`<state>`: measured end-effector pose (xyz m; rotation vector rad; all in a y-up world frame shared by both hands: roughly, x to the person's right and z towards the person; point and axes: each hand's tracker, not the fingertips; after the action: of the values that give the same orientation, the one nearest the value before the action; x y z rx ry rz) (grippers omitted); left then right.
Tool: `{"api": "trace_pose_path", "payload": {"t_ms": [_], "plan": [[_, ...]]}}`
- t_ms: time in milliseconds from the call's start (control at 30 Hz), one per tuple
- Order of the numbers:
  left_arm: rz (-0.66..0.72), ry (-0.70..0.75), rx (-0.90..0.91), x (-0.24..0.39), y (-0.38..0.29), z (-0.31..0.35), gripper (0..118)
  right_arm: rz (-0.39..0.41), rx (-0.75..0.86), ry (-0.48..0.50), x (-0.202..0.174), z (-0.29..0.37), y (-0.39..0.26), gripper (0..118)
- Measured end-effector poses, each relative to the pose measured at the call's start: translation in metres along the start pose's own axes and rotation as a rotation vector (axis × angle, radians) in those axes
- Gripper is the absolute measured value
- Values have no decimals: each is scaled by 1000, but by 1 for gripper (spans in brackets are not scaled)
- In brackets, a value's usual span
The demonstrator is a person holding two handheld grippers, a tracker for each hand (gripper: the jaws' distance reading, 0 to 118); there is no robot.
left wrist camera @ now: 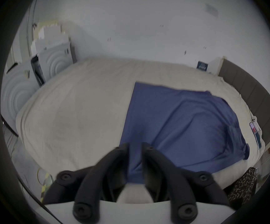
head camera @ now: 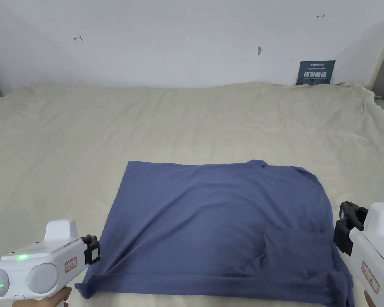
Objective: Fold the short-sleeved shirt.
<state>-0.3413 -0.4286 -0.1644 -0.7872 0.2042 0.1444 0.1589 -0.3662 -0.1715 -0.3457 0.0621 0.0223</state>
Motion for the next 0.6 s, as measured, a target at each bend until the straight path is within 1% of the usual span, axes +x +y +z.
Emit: {"api": "trace_pose_path", "payload": {"t_ms": [33,67,100,133,267,400,433,467,500,533,567,600], "plan": [[17,2,-34,-4,-3,-5,52,0,-4,0,0,-1,-1,0],[27,11,-76,-7,-7,-10,76,-1,-7,0,1,-1,-2,0],[34,16,-104,-10,-12,-16,87,-2,-11,0,2,-2,-3,0],[28,20,-130,-12,-16,-21,94,-1,-14,0,2,-3,-3,0],[-1,71,-174,-16,-32,-37,95,-3,-31,0,4,-5,-6,0],[-22,84,-208,-16,-45,-51,94,-6,-46,-3,6,-6,-9,0],[-28,88,-217,-16,-46,-55,93,-8,-49,-3,7,-6,-10,0],[-36,86,-223,-15,-48,-58,87,-11,-53,-3,8,-6,-10,0],[-48,80,-233,-14,-50,-62,78,-15,-56,-4,9,-6,-11,0],[-58,72,-239,-13,-52,-65,62,-17,-58,-5,10,-6,-11,0],[-72,37,-257,-11,-53,-67,35,-19,-60,-6,11,-6,-12,0],[-70,-13,-274,-10,-54,-69,20,-19,-62,-9,12,-6,-12,0]]}}
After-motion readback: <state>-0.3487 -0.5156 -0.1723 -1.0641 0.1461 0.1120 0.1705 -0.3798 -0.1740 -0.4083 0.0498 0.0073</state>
